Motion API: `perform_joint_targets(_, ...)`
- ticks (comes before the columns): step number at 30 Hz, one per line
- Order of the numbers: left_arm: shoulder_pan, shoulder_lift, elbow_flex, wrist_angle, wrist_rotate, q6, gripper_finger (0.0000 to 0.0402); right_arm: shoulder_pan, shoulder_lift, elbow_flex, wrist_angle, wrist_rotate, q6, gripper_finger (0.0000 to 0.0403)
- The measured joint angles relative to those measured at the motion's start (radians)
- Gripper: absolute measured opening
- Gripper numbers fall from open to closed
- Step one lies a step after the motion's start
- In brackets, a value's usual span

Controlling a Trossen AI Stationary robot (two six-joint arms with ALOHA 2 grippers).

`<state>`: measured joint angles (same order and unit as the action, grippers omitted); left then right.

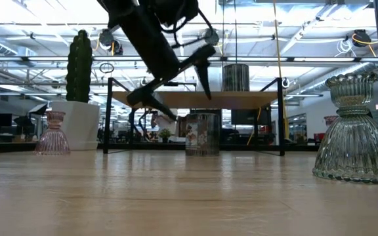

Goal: Pick & Place candle stick holders
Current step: Put the top brown scented candle on the shelf

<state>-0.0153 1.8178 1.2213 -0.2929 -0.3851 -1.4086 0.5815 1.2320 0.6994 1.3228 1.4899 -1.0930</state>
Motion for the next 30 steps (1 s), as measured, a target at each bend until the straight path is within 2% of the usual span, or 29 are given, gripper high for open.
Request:
perform_joint_targets(21, 0.064, 0.0, 0.0, -0.058, -0.012, -0.164, 0.0378, 0.001, 0.0, 0.0, -0.001, -0.002, 0.0, 0.0)
perform_joint_targets(30, 0.079, 0.015, 0.0, -0.06, 0.019, -0.184, 0.0378, 0.001, 0.0, 0.0, -0.001, -0.002, 0.0, 0.0)
